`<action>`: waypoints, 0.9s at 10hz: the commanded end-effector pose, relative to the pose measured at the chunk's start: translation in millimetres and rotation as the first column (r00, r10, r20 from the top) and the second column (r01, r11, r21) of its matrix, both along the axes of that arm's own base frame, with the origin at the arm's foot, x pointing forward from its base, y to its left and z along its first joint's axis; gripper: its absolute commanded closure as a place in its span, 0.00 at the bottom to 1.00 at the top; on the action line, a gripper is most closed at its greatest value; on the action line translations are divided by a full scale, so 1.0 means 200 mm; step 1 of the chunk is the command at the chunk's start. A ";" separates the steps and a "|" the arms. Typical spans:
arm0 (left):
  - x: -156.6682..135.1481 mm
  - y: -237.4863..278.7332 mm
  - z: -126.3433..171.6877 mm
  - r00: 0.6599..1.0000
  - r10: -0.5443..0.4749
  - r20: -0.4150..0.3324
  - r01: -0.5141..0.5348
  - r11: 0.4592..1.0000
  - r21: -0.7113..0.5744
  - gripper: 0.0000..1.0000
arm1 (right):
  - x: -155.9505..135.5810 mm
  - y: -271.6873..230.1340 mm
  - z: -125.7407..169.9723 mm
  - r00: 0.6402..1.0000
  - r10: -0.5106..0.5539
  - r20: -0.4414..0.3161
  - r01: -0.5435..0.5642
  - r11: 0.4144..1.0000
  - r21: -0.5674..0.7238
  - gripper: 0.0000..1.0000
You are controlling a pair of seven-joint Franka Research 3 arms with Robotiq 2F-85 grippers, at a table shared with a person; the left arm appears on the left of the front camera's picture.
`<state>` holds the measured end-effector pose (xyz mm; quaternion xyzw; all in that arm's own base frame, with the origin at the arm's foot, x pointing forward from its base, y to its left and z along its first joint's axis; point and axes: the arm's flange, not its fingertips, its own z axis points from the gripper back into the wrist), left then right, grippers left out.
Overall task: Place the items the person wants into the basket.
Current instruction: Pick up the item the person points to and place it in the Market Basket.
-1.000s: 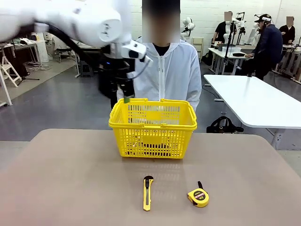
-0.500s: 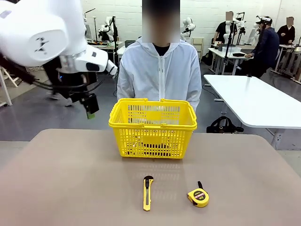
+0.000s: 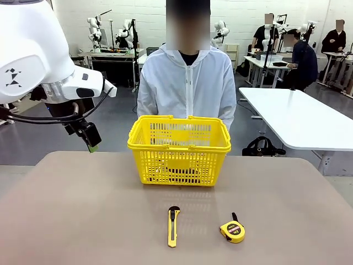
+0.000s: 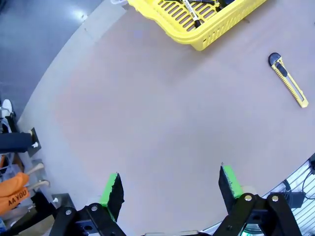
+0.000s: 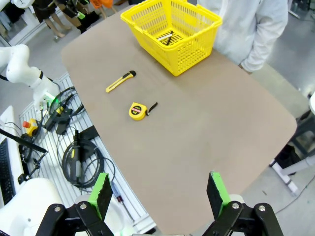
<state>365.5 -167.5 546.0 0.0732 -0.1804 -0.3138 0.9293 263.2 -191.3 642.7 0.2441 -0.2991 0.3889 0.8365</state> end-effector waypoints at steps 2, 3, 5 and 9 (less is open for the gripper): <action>0.06 0.03 -0.06 0.999 -0.005 -0.044 0.003 0.999 -0.048 0.00 | 0.00 0.00 0.00 1.000 0.012 0.019 -0.012 0.999 0.030 0.00; 0.10 0.06 -0.07 0.998 -0.005 -0.057 0.002 0.999 -0.041 0.00 | 0.00 0.00 0.00 1.000 0.012 0.019 -0.012 0.999 0.030 0.00; 0.06 0.03 -0.07 0.999 0.015 -0.045 -0.016 1.000 -0.017 0.00 | 0.00 0.00 0.00 1.000 0.012 0.019 -0.012 0.999 0.030 0.00; 0.06 0.03 -0.07 0.999 0.015 -0.045 -0.016 1.000 -0.017 0.00 | 0.00 0.00 0.00 1.000 0.012 0.019 -0.012 0.999 0.030 0.00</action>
